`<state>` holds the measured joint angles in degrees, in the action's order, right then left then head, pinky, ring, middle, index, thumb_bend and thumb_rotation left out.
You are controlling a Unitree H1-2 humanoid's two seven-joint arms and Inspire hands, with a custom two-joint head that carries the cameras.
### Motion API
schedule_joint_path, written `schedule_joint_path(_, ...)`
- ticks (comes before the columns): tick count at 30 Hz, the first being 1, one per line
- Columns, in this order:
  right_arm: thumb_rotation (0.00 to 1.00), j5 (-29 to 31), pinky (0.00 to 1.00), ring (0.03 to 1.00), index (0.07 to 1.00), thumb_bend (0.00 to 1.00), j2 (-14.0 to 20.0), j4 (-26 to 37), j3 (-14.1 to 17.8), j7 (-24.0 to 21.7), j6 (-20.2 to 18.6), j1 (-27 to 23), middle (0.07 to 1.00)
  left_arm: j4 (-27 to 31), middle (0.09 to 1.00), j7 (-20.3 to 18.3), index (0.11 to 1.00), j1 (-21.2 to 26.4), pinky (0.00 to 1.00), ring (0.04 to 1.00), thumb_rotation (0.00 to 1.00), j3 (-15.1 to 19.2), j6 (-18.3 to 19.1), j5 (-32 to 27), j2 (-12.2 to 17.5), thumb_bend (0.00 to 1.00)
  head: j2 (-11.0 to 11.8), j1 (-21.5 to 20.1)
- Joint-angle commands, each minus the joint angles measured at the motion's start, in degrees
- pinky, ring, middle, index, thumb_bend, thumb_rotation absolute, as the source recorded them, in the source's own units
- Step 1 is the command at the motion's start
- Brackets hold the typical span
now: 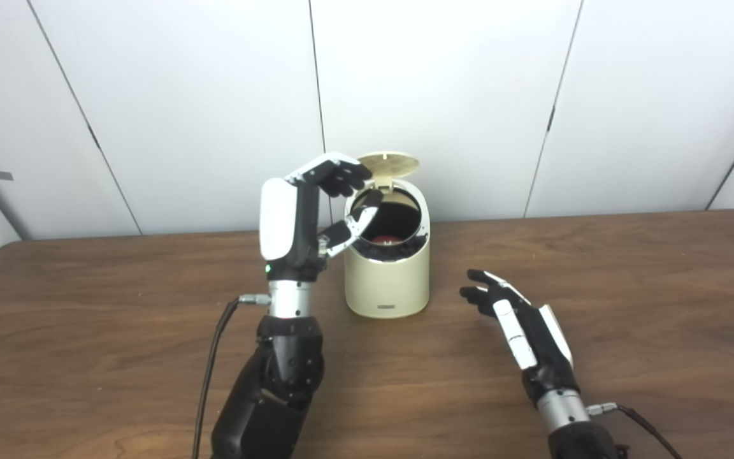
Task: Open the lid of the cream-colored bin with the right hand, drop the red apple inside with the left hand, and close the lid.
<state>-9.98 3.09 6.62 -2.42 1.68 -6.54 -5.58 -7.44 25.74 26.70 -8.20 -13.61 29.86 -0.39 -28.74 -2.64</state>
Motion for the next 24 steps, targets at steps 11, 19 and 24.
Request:
schedule_joint_path(11, 1.00, 3.0, 0.91, 0.933, 0.897, 0.53, 2.2, -0.7, 2.8, 0.2, 9.0, -4.5, 0.916, 18.3, 0.870, -21.6, 0.893, -9.8, 0.79, 0.843, 0.77, 7.2, 17.6, -21.4, 7.0, 0.45, -0.2, 0.8)
schedule_joint_path(19, 1.00, 0.6, 0.90, 0.962, 0.922, 0.62, 5.8, -0.2, 2.8, -0.8, 6.7, -11.3, 0.955, 19.7, 0.980, -25.1, 0.976, -16.2, 0.95, 0.962, 0.99, 9.4, 20.1, -27.3, 7.5, 0.48, -0.5, -0.4)
schedule_joint_path(24, 1.00, -3.8, 0.83, 0.944, 0.890, 0.58, 7.6, 2.0, 1.3, -2.0, 1.9, -16.4, 0.955, 18.6, 1.000, -25.4, 0.996, -19.5, 0.99, 0.988, 0.96, 10.1, 20.4, -29.4, 6.1, 0.49, -0.5, -0.1)
